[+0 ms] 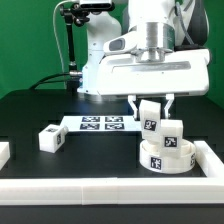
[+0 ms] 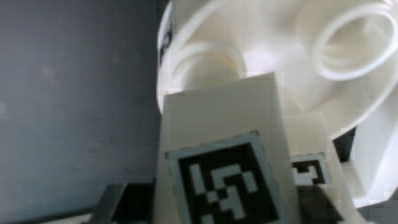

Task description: Assemble stool

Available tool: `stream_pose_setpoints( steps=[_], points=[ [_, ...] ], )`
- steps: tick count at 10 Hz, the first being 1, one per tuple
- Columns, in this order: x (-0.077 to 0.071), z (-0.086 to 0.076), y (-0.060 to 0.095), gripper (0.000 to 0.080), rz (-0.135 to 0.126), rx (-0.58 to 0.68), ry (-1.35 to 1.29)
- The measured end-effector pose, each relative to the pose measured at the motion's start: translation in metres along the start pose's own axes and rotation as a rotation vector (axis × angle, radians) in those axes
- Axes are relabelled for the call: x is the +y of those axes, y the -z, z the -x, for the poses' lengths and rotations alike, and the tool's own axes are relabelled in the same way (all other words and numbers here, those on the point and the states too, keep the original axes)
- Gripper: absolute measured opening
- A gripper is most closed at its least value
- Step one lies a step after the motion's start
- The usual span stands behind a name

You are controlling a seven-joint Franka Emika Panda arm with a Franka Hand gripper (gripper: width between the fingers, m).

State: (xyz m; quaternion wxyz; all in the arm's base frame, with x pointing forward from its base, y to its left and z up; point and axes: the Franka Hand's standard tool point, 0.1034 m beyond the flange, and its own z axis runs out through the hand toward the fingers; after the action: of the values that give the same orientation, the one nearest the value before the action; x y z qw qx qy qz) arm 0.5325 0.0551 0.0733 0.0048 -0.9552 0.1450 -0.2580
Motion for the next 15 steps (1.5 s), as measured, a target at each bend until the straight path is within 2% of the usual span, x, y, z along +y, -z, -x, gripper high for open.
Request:
stream_pose_setpoints(
  steps=[3, 4, 5, 6, 7, 8, 13, 14, 15],
  points=[
    [-0.001, 0.0, 0.0, 0.0327, 0.0, -0.008, 0.001],
    [0.0, 0.001, 0.0, 0.0399, 0.001, -0.016, 0.001],
    [0.0, 0.003, -0.001, 0.0399, 0.002, -0.021, 0.002],
    [0.0, 0.003, -0.001, 0.0573, 0.002, -0.022, 0.004],
    [-0.002, 0.003, -0.001, 0.0573, 0.001, -0.038, 0.005],
    [-0.003, 0.0, 0.002, 0.0633, -0.003, -0.042, 0.011],
    [-0.002, -0.016, 0.021, 0.0649, -0.018, -0.115, 0.002],
    [0.001, -0.029, 0.026, 0.0649, -0.024, -0.149, -0.018],
    [0.007, -0.034, 0.026, 0.0649, -0.024, -0.169, -0.003]
  ],
)
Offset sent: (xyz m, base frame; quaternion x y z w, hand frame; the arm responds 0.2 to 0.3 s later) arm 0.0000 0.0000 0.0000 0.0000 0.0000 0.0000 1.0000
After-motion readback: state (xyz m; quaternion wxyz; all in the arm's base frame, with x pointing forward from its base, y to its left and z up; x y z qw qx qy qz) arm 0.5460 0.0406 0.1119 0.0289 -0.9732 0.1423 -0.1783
